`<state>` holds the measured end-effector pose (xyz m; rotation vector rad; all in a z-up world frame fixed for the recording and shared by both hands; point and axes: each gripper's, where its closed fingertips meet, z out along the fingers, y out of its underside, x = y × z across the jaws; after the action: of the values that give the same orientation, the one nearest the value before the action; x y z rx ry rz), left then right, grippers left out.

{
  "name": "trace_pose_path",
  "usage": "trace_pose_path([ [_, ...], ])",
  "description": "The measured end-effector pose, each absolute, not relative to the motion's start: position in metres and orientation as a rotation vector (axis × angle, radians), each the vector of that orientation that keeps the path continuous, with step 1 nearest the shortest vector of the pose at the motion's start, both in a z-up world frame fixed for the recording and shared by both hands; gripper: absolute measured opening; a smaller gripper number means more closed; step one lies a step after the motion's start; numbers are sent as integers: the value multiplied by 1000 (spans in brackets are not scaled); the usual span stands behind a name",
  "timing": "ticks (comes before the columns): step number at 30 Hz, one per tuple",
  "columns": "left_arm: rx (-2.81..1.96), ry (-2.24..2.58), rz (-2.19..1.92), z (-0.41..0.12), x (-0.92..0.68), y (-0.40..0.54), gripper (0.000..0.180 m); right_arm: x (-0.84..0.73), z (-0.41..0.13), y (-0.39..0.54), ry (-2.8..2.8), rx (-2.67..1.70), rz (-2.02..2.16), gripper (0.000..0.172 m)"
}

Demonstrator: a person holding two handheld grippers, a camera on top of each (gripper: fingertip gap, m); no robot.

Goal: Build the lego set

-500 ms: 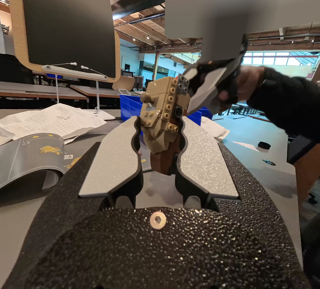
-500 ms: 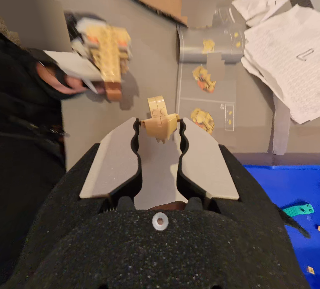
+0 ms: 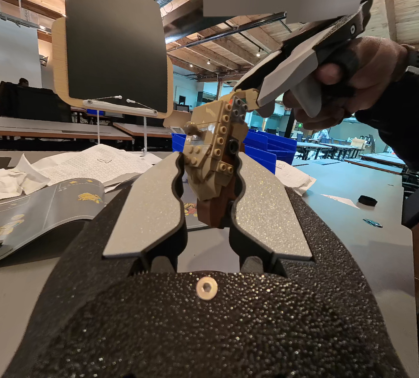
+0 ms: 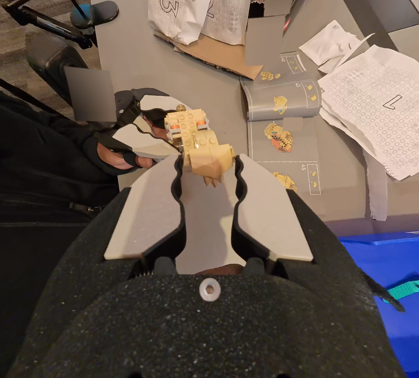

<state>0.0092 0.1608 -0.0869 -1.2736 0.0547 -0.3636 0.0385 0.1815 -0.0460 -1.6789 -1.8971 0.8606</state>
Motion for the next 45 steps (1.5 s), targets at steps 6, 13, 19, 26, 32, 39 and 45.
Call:
trace_pose_path([
  [6, -1278, 55, -359, -87, 9, 161, 41, 37, -40, 181, -1834, -1652, 900, 45],
  [13, -1285, 73, -347, -88, 12, 162, 41, 30, -45, 165, -1837, -1623, 932, 45],
  [19, -1281, 74, -347, -88, 12, 161, 41, 28, -47, 161, -1847, -1636, 918, 45],
  [26, -1272, 72, -362, -87, 12, 160, 41, 26, -47, 161, -1817, -1682, 922, 45],
  [32, -1259, 61, -375, -86, 11, 159, 41, 25, -48, 160, -1807, -1695, 900, 45],
  [39, -1261, 55, -379, -86, 10, 159, 41, 24, -50, 160, -1802, -1680, 839, 45],
  [45, -1262, 57, -387, -86, 11, 159, 41, 24, -52, 163, -1787, -1670, 802, 45],
])
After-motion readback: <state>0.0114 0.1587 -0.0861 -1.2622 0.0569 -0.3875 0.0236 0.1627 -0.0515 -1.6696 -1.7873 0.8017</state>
